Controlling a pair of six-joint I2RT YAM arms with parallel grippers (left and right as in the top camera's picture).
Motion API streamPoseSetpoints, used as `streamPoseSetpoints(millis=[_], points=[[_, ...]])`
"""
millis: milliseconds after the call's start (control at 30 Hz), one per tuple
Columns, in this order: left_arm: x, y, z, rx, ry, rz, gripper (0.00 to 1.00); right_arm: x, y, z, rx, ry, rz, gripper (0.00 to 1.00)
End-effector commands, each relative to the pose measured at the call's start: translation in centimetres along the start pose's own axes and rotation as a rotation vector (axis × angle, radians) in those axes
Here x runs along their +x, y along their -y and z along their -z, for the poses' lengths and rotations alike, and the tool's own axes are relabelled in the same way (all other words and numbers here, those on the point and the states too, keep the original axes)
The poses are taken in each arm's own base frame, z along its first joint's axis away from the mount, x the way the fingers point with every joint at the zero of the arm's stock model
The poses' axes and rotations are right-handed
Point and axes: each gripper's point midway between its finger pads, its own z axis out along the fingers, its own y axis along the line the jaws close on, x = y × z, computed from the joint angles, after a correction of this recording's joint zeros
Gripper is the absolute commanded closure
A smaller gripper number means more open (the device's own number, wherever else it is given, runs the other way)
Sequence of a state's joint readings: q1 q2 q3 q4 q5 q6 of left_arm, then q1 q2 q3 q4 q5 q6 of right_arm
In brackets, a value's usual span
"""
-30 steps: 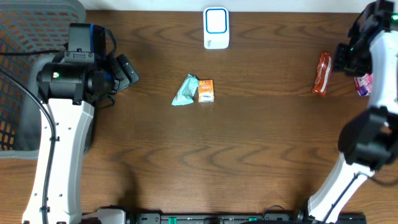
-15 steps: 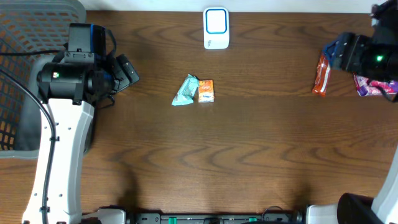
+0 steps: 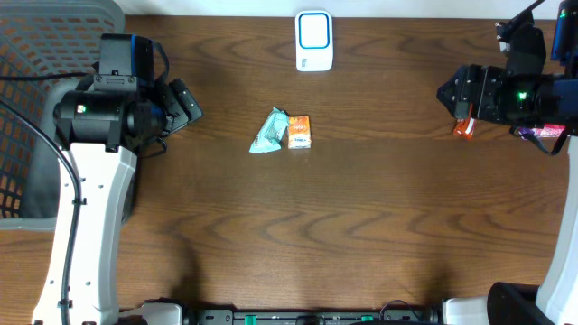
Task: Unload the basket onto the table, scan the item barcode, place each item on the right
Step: 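Carry the wrapper to the right edge and drop it beside the bag, then withdraw the right gripper back toward the table center, then reach the right gripper down to the small orange packet and grasp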
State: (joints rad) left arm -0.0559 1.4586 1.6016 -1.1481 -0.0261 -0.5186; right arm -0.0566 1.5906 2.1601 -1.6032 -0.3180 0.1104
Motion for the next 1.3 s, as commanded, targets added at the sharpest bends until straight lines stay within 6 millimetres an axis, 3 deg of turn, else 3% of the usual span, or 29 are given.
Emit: streamPoseSetpoints(millis=[0,267,500,733,967,1067,1267], points=[[-0.2,-0.2,0.2,-0.007,0.008,-0.012,0.02,-0.1,-0.3,-0.3,-0.009,-0.003,0.021,0.03],[-0.2,-0.2,0.2,-0.007,0.008,-0.012,0.02,-0.8,0.0,-1.4,-0.01,-0.01,0.017,0.01],[-0.2,-0.2,0.2,-0.007,0.007,-0.012,0.02,-1.0,-1.3,-4.6,-0.049,-0.082,0.031,0.01],[-0.2,-0.2,0.2,-0.007,0.007,-0.012,0.02,-0.3,-3.5,-10.4,-0.073,-0.219,0.03,0.01],[-0.2,-0.2,0.2,-0.007,0.007,-0.012,0.02,1.7,-6.8,-18.1,-0.093,-0.364,0.099,0.01],[-0.2,-0.2,0.2,-0.007,0.008,-0.012,0.02,2.4,-8.0,-21.4,-0.1,-0.403,0.13,0.07],[-0.2,-0.2,0.2,-0.007,0.007,-0.012,0.02,3.4,-8.0,-27.4,-0.064,-0.457,0.0,0.12]])
